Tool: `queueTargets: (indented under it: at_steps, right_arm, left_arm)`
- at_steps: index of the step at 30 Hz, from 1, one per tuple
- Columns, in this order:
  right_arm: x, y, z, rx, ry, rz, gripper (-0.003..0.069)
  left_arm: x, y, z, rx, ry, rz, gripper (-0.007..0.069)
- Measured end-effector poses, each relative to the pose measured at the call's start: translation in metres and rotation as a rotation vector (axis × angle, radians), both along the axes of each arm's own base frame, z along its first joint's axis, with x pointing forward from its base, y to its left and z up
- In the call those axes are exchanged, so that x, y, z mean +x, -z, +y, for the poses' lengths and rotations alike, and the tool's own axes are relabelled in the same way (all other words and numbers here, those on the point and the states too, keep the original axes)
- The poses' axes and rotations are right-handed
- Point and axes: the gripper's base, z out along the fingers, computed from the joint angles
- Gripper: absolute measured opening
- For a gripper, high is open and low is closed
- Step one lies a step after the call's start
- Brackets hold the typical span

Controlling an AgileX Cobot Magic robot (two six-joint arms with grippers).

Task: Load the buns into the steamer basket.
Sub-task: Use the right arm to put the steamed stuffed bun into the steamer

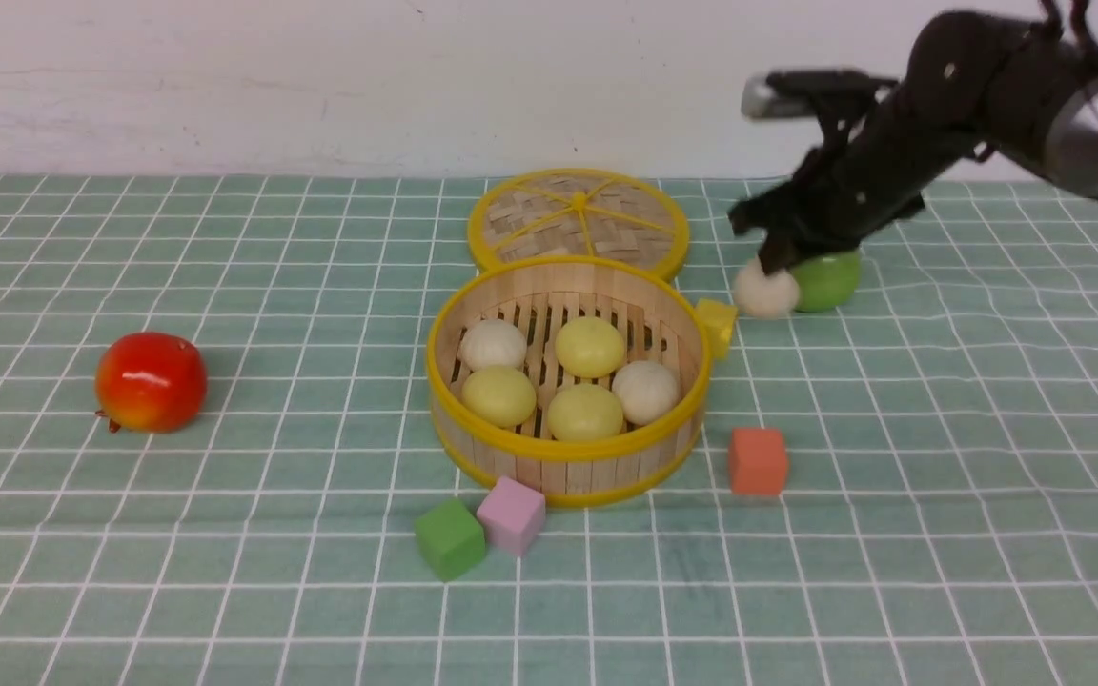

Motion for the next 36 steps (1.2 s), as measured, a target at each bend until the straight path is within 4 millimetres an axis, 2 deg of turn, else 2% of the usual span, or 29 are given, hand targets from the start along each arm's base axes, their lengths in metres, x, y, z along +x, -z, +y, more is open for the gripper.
queueTargets:
  at_steps: [2, 5, 10, 11, 14, 17, 25, 36]
  right_arm:
    - [0.000, -0.010, 0.006, 0.076, -0.024, -0.028, 0.0000]
    - [0.000, -0.014, 0.013, 0.154, -0.053, -0.041, 0.0000]
    - [0.005, 0.005, 0.021, 0.232, -0.077, -0.001, 0.0000]
    - [0.006, 0.006, 0.021, 0.233, -0.077, 0.003, 0.0000]
    - [0.011, 0.030, 0.023, 0.242, -0.082, 0.060, -0.0001]
    - [0.012, 0.041, 0.026, 0.246, -0.099, 0.083, -0.0001]
    - [0.007, 0.042, 0.043, 0.238, -0.152, 0.077, -0.0001]
    - [0.008, 0.045, 0.042, 0.178, -0.159, 0.059, -0.0001]
  left_arm:
    - [0.000, 0.000, 0.000, 0.000, 0.000, 0.000, 0.0238]
    - [0.000, 0.000, 0.000, 0.000, 0.000, 0.000, 0.0238]
    - [0.000, 0.000, 0.000, 0.000, 0.000, 0.000, 0.0238]
    - [0.000, 0.000, 0.000, 0.000, 0.000, 0.000, 0.0238]
    - [0.000, 0.000, 0.000, 0.000, 0.000, 0.000, 0.0238]
    - [0.000, 0.000, 0.000, 0.000, 0.000, 0.000, 0.0238]
    - [0.000, 0.000, 0.000, 0.000, 0.000, 0.000, 0.0238]
    - [0.000, 0.000, 0.000, 0.000, 0.000, 0.000, 0.0238]
